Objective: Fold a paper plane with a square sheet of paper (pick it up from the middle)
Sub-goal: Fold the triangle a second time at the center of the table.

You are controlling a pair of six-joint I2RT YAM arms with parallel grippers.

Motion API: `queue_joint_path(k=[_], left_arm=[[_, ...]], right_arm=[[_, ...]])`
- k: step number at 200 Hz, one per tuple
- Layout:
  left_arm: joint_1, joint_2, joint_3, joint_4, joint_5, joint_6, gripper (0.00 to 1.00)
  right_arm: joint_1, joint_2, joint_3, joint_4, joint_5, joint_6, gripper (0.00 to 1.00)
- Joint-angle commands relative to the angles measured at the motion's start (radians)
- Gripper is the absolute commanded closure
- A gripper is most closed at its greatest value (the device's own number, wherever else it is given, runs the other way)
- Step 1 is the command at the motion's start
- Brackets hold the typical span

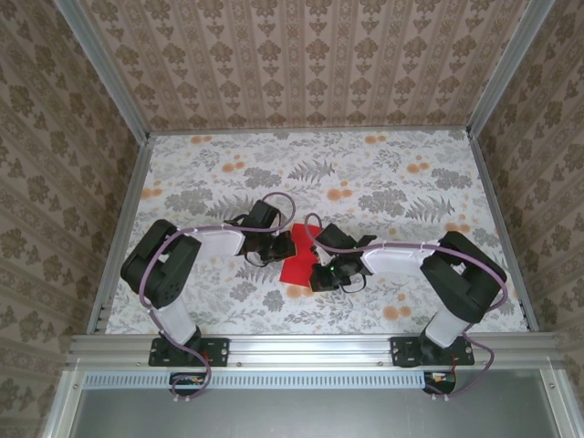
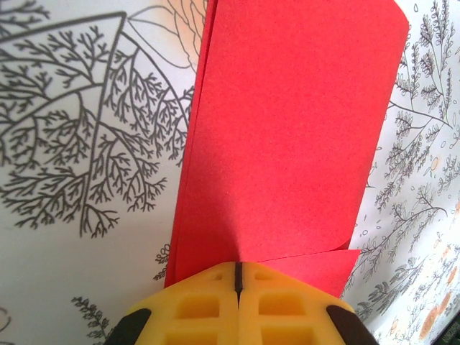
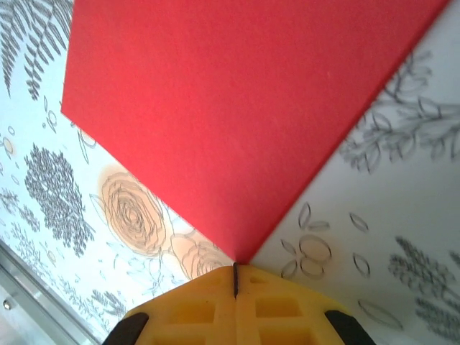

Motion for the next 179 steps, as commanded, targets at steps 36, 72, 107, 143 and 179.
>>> queue_joint_path(k=[36,72,107,143,179], left_arm=[[0.012,-0.094,-0.017,-0.031,0.002,-0.005,0.83],[0.014,-0.249,-0.03,-0.07,-0.077,-0.026,0.64],[0.028,-0.355,-0.121,-0.066,-0.14,-0.073,0.53],[0.037,-0.395,-0.195,-0.012,-0.116,-0.12,0.44],[0.038,-0.372,-0.229,0.061,-0.064,-0.154,0.43]], right_arm=[[-0.068,-0.152,0.002,0.016,0.131,0.063,0.73],[-0.138,-0.138,0.003,0.091,0.149,0.086,0.57],[-0.16,-0.058,0.058,0.104,0.108,0.026,0.53],[-0.177,0.038,0.106,0.123,0.043,-0.004,0.53],[-0.179,0.097,0.12,0.171,-0.033,-0.006,0.61]])
